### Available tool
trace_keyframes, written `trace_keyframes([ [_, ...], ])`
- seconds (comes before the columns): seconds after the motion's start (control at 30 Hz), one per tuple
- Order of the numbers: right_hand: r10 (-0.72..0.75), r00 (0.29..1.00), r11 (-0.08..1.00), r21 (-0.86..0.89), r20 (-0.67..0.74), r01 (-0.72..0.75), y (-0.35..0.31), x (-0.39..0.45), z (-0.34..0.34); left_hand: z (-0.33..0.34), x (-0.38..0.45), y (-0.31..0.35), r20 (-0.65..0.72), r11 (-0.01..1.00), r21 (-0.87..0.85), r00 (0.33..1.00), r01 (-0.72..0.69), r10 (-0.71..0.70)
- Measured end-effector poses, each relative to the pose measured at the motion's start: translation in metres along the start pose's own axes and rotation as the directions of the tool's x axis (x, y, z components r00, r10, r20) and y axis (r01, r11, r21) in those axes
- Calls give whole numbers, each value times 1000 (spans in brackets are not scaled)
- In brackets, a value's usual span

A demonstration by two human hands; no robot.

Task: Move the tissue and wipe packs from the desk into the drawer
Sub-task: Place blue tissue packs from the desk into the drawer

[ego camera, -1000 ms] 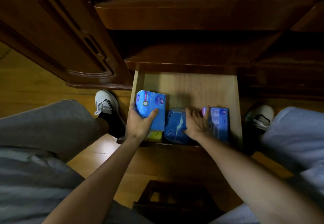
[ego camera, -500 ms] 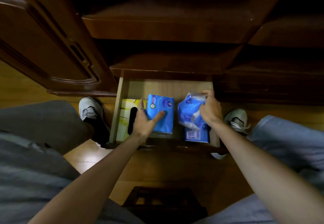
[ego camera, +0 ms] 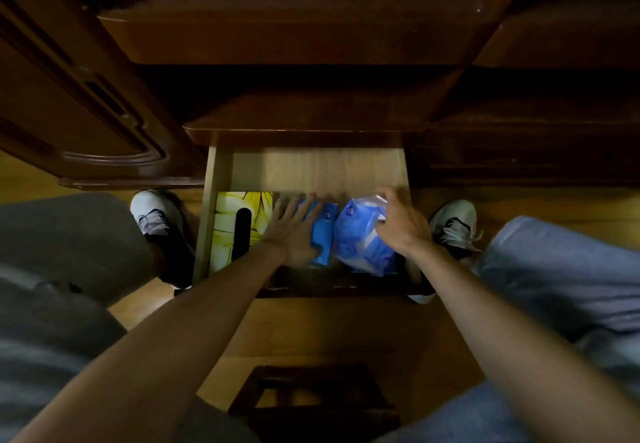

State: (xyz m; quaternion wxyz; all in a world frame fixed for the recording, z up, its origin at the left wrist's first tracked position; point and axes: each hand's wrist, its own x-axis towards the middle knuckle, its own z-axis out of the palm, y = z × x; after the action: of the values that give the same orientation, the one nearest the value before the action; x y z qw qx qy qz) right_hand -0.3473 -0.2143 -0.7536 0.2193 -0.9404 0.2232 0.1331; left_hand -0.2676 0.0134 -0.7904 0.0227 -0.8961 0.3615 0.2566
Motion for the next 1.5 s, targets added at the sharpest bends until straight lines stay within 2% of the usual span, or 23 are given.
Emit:
trace_keyframes([
  [0.13, -109, 988, 981, -149, 110, 125, -4, -2, 19, -7, 20, 1, -15, 1000, 6, 1000, 19, -19],
  [0.37, 68, 971, 997, -38, 231, -61, 9, 8, 9, -11, 11, 2, 78, 960, 280, 997, -29, 7],
  [0.43, 63, 988, 997, 28, 144, -68, 4, 13, 7, -16, 9, 7, 49, 952, 303, 998, -49, 36],
  [0.47, 10, 999, 999, 46, 43, -12, -18, 4, 5, -21, -12, -3, -32, 964, 263, 998, -36, 46],
  [0.53, -1, 995, 986, 164, -102, 18, -49, -7, -2, -35, -33, -11, -118, 986, -159, 993, -46, 28],
  [0.57, 22, 992, 953, 303, -121, 15, -56, -4, -6, -42, -35, -12, -101, 862, -506, 994, -26, -30],
  [0.6, 32, 997, 878, 479, -72, 7, -62, -4, -7, -49, -40, -10, -32, 609, -793, 997, 17, -69],
  [0.63, 20, 999, 714, 699, 37, -40, -67, -4, -9, -56, -44, -7, 43, 321, -945, 997, 61, -62],
  [0.67, -20, 988, 483, 867, 152, -123, -72, -5, -13, -62, -47, -6, 103, 109, -988, 992, 110, -69],
  [0.7, -82, 969, 264, 943, 233, -204, -76, -3, -16, -64, -47, -9, 126, 40, -991, 987, 130, -98],
  [0.73, -110, 954, 142, 954, 279, -263, -78, -2, -18, -65, -48, -12, 133, 26, -990, 981, 138, -144],
  [0.77, -102, 948, 147, 947, 301, -285, -78, -1, -19, -64, -49, -16, 136, 29, -989, 968, 145, -212],
  [0.8, -56, 952, 329, 906, 301, -267, -74, -1, -18, -61, -51, -21, 141, 34, -987, 944, 158, -300],
  [0.83, -3, 965, 597, 775, 262, -208, -64, -1, -14, -57, -53, -26, 141, 22, -986, 910, 163, -389],
  [0.87, 32, 976, 849, 510, 215, -140, -50, -3, -10, -53, -56, -32, 142, -22, -989, 874, 149, -464],
  [0.9, 15, 980, 979, 197, 201, -55, -38, -7, -5, -49, -59, -39, 144, -74, -990, 840, 123, -524],
  [0.97, -14, 951, 977, -198, 308, 79, -21, -15, 8, -43, -66, -50, 130, -130, -990, 773, 62, -621],
  [1.07, -7, 926, 905, -391, 376, 166, -21, -10, 19, -35, -68, -60, 115, -177, -984, 708, -14, -697],
  [1.17, -33, 921, 789, -556, 387, 262, -35, 8, 3, -25, -69, -61, 136, -147, -988, 684, 42, -717],
  [1.23, -39, 910, 787, -548, 414, 283, -41, 13, -6, -13, -69, -61, 127, -68, -991, 672, 114, -730],
  [1.3, -37, 889, 867, -427, 457, 256, -44, 7, -7, -4, -69, -59, 106, -11, -989, 649, 149, -754],
  [1.4, -38, 856, 971, -184, 516, 154, -45, -10, 4, 0, -67, -58, 99, -17, -991, 642, 133, -760],
  [1.5, -183, 961, 959, -177, 209, 221, -50, -20, 6, -2, -63, -56, 118, -87, -993, 654, 80, -747],
])
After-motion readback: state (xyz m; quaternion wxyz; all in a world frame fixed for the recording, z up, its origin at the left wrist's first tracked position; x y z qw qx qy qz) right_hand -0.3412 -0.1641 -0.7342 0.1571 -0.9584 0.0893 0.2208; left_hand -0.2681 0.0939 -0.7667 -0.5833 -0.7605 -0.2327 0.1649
